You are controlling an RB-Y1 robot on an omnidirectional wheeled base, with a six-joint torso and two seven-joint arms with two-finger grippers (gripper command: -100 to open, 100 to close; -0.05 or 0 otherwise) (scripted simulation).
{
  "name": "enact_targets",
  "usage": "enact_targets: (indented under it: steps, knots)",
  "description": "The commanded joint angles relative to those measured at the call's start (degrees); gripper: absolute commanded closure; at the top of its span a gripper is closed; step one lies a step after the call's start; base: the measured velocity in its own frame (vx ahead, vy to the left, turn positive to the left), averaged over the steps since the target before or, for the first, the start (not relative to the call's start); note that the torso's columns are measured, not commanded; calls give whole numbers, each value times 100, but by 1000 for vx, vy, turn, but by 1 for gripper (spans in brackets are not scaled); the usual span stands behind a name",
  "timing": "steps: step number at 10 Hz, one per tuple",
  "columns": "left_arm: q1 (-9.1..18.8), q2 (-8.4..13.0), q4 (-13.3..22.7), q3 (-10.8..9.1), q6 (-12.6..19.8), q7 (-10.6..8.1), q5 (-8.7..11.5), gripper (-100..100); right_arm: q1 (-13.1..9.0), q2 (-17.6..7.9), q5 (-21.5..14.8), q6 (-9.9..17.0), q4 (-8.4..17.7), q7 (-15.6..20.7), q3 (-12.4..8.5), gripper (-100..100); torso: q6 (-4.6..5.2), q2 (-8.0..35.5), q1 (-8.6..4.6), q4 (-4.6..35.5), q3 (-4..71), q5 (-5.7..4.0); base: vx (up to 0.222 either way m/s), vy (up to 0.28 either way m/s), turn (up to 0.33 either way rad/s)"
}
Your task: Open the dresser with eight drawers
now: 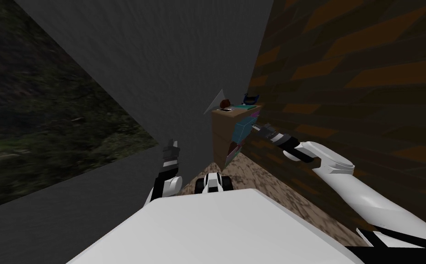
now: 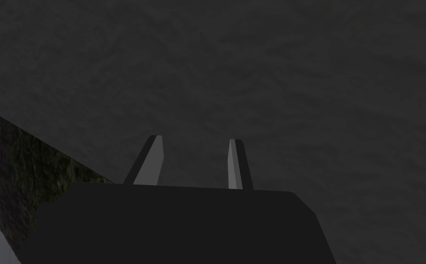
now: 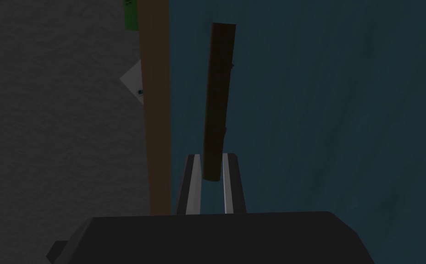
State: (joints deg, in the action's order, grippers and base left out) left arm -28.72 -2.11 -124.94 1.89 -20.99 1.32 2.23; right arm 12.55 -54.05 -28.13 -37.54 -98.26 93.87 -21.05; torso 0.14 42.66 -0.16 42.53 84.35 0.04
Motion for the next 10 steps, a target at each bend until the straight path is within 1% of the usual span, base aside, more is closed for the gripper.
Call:
enact_targets:
  steps: [1,2,3,4,5,6,8,9,10]
  knots:
    - [0,0,0,0,0,0,0,0,31,5,14,-34,-16,-1,-9,100,-7,-26,20,-3,18,11,-67,-53,-27]
    - [-1,-1,0,1,0,0,0,0,65,-4,41,-97,-45,-8,-22,100,-21,-61,51,-16,39,18,-108,-101,-84]
    - [-1,0,-1,0,0,0,0,0,73,-10,55,-123,-60,-11,-32,100,-14,-45,31,-15,33,15,-148,-132,-71]
    - [-1,0,-1,0,0,0,0,0,45,-226,97,-50,-63,-217,-95,-100,-9,-23,12,-11,15,3,-66,-39,-28]
    - [-1,-1,0,1,0,0,0,0,30,-302,116,-31,-64,-285,-121,-100,-14,-43,36,-19,24,4,6,27,-30]
    - [-2,-1,0,2,0,0,0,0,-1,-456,153,7,-67,-423,-175,-100,-22,-65,54,-27,39,11,13,46,-25]
    - [-2,-2,-1,2,-1,0,0,0,-62,-762,226,83,-71,-697,-283,-100,-20,-51,38,-27,32,5,5,50,-15]
    - [-2,-2,-1,2,-1,0,0,0,16,-668,199,53,-93,-617,-238,-100,-17,-31,27,-2,23,16,4,21,1]
    - [-2,-1,-1,2,-1,0,0,0,12,-681,199,58,-85,-645,-233,0,-12,-16,18,-4,10,7,7,4,3]
